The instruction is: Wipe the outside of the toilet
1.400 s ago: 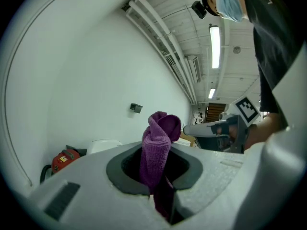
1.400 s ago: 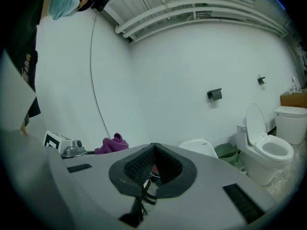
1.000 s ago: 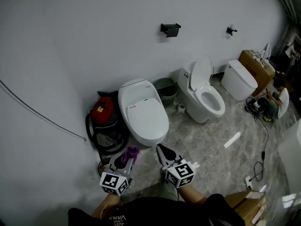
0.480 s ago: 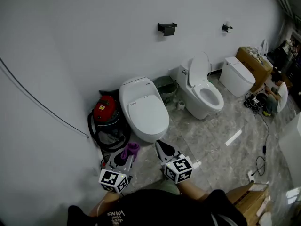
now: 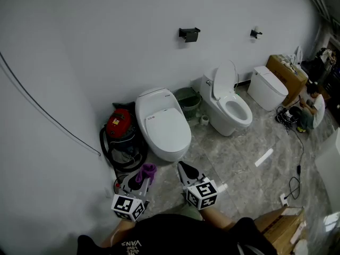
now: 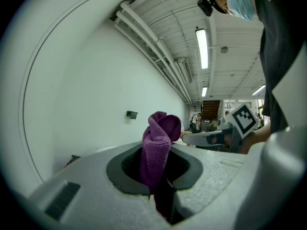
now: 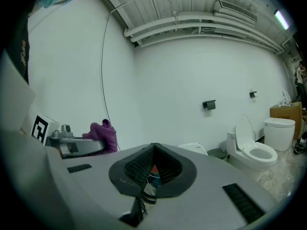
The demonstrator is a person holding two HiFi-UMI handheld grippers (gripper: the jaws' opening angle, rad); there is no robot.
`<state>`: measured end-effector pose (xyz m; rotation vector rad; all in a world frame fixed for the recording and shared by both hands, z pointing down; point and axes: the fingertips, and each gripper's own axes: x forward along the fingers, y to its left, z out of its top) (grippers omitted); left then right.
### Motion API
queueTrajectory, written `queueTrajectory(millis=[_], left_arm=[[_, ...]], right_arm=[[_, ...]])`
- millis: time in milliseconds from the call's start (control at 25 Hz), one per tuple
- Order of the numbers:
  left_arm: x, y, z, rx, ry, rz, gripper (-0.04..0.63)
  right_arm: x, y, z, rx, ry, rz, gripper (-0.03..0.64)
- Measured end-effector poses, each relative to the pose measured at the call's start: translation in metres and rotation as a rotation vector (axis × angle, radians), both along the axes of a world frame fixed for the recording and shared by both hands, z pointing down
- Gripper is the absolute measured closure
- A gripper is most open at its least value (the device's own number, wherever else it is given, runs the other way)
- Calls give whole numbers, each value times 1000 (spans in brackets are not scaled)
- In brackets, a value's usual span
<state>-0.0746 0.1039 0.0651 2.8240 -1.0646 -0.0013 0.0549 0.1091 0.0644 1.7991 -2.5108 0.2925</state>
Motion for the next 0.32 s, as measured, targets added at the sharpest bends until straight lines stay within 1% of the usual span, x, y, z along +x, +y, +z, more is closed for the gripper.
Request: queueTrajectory(millis=[320], left_arm=[[-5,10,5,-18,22,-25,538]], right_arm=[[-3,8,5,-11,2,-5,620]])
